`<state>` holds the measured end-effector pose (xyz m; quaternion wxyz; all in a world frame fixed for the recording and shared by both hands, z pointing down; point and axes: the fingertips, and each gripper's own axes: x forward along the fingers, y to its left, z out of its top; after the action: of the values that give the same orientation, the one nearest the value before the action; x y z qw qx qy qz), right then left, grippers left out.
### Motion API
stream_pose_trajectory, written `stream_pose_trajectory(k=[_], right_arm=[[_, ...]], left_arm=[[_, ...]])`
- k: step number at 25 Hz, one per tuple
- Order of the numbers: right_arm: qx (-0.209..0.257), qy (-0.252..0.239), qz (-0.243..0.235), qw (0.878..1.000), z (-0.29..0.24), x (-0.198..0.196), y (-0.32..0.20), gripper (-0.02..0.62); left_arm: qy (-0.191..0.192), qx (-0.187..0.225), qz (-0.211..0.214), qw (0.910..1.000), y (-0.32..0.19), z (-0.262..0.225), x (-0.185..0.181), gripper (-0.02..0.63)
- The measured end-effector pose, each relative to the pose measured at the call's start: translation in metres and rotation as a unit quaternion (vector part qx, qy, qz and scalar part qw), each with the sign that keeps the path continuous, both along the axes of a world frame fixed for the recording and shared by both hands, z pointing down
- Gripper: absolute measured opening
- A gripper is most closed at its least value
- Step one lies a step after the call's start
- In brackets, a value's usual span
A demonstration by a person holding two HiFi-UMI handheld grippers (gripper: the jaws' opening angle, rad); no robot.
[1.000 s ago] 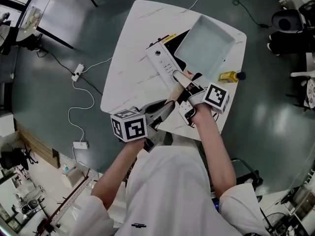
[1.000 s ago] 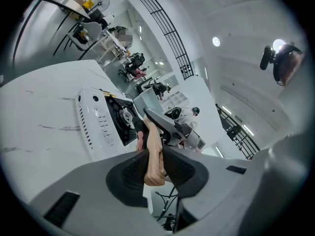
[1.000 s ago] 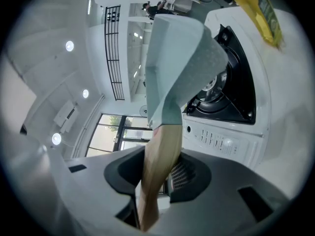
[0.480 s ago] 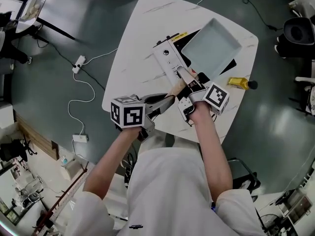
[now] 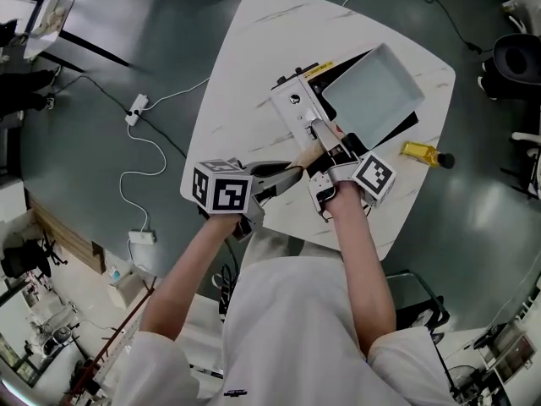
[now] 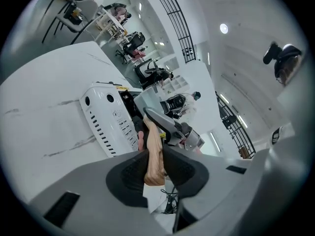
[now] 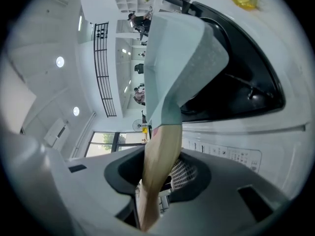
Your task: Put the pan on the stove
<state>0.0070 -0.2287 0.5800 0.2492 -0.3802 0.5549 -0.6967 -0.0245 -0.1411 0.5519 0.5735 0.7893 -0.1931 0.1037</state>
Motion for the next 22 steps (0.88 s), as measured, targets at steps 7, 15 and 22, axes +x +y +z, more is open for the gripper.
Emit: stream_pose_trajectory(k=[7,15,22], right_arm=[[-0.005,0.002,0.013,1.000,0.004,-0.001,-0.010,0.126],[0.002,0.007,0.006,1.000,0.002,-0.002,-0.011,0.195],[-0.007,0.042,-0.010,0.999,0.004,0.006,-0.003,0.247]], left_arm=[[0.023,-0.026,0.000,0.9994,-0.010,0.004,-0.003,0.092],[0.025,-0.047,-0.032,0.9980,-0.010,0.008,-0.006,0.117],[-0.009,-0.007,-0.050,0.9987,-0.011,0.005,-0.012,0.290]])
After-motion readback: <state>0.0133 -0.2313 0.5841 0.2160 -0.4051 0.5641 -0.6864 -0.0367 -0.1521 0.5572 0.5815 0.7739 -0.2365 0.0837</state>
